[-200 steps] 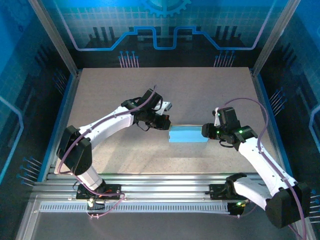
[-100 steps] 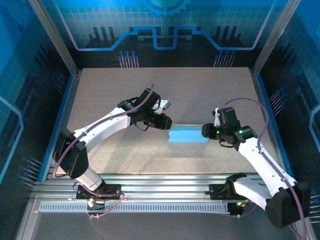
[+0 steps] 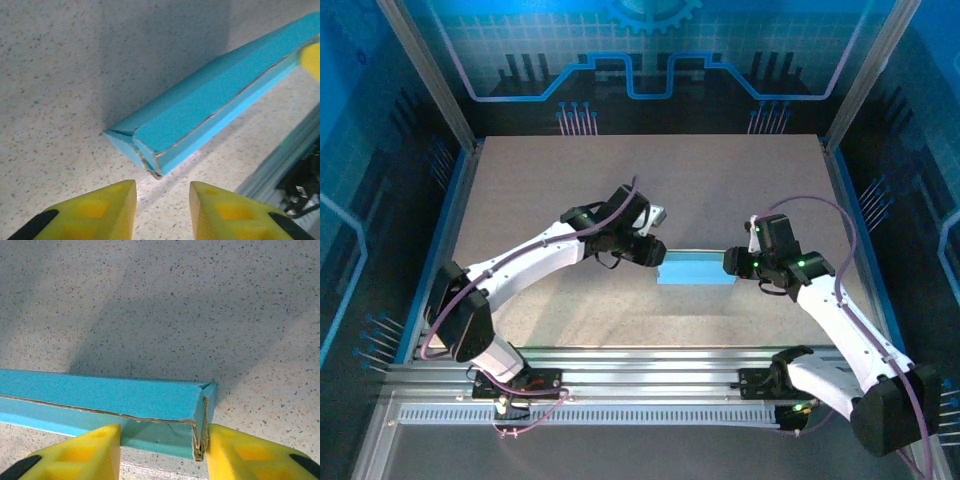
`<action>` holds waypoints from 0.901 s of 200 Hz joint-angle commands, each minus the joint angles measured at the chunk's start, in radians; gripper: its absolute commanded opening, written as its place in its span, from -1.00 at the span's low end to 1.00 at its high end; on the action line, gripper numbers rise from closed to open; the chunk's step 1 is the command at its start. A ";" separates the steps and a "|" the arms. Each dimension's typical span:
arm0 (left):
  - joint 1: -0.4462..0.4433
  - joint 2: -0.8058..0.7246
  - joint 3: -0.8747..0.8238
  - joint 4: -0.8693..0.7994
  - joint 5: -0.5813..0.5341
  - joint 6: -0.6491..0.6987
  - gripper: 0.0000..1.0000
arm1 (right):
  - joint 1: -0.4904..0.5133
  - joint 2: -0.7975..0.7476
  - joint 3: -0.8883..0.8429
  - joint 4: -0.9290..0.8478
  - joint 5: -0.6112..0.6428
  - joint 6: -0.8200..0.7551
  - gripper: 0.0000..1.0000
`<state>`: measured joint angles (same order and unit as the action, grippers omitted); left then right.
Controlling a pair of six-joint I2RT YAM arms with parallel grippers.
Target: Fold the paper box
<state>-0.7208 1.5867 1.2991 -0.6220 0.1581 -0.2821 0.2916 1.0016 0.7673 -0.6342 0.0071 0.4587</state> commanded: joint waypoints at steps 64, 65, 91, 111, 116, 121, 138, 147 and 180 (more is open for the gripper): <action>-0.030 0.058 0.082 -0.021 -0.100 -0.024 -0.43 | -0.001 0.012 -0.017 -0.041 0.002 -0.008 -0.08; -0.029 0.058 0.083 -0.019 -0.099 -0.025 -0.43 | -0.001 0.013 -0.017 -0.041 0.001 -0.008 -0.08; -0.029 0.056 0.082 -0.007 -0.101 -0.037 -0.44 | 0.001 0.015 -0.017 -0.038 -0.001 -0.009 -0.08; -0.031 0.063 0.080 -0.001 -0.094 -0.045 -0.46 | 0.001 0.018 -0.017 -0.037 -0.003 -0.009 -0.08; -0.033 0.064 0.080 -0.001 -0.098 -0.045 -0.47 | 0.000 0.018 -0.015 -0.038 -0.003 -0.009 -0.08; -0.036 0.065 0.080 -0.001 -0.100 -0.044 -0.47 | 0.000 0.017 -0.016 -0.038 -0.002 -0.008 -0.08; -0.039 0.068 0.079 -0.001 -0.107 -0.045 -0.50 | 0.001 0.015 -0.016 -0.039 -0.003 -0.009 -0.08; -0.041 0.071 0.078 0.000 -0.112 -0.046 -0.52 | 0.000 0.014 -0.017 -0.038 -0.003 -0.009 -0.08; -0.050 0.076 0.081 -0.005 -0.139 -0.043 -0.55 | 0.000 0.014 -0.017 -0.039 -0.003 -0.008 -0.08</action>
<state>-0.7605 1.6505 1.3537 -0.6228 0.0513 -0.3161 0.2916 1.0019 0.7673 -0.6334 0.0071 0.4587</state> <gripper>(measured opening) 0.228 0.462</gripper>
